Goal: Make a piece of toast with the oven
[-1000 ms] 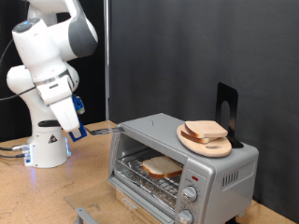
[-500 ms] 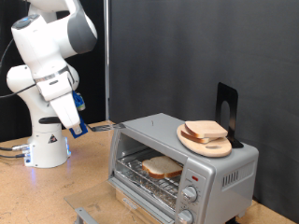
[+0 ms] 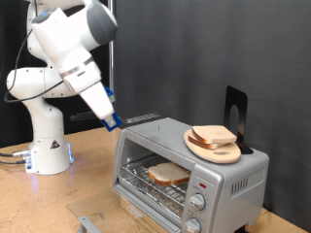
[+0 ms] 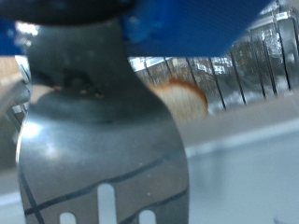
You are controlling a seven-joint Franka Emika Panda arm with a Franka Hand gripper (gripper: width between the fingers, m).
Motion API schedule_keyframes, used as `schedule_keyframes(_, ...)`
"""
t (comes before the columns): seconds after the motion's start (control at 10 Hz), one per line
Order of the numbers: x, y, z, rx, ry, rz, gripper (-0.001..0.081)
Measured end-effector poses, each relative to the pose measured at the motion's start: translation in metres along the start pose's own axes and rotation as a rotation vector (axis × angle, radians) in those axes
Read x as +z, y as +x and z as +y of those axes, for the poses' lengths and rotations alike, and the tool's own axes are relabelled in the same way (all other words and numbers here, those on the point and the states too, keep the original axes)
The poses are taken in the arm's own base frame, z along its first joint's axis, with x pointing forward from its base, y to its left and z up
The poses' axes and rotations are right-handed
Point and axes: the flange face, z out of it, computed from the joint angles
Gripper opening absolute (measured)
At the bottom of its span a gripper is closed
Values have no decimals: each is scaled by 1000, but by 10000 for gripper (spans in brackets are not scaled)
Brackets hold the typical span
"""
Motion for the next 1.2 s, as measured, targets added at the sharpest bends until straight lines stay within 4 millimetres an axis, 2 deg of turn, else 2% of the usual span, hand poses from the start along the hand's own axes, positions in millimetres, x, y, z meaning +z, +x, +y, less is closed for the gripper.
schedule_keyframes(0.1,4,10,-14,-17,19,-24,391)
schedule_keyframes(0.2,7,15,-20,-20,28,-44,391)
schedule_keyframes(0.4,9,13,-19,-16,29,-41,391)
schedule_keyframes(0.6,14,18,-28,-40,45,-36,391)
schedule_keyframes(1.0,43,38,-77,-119,37,-54,391)
schedule_keyframes(1.2,59,42,-102,-142,45,-85,391)
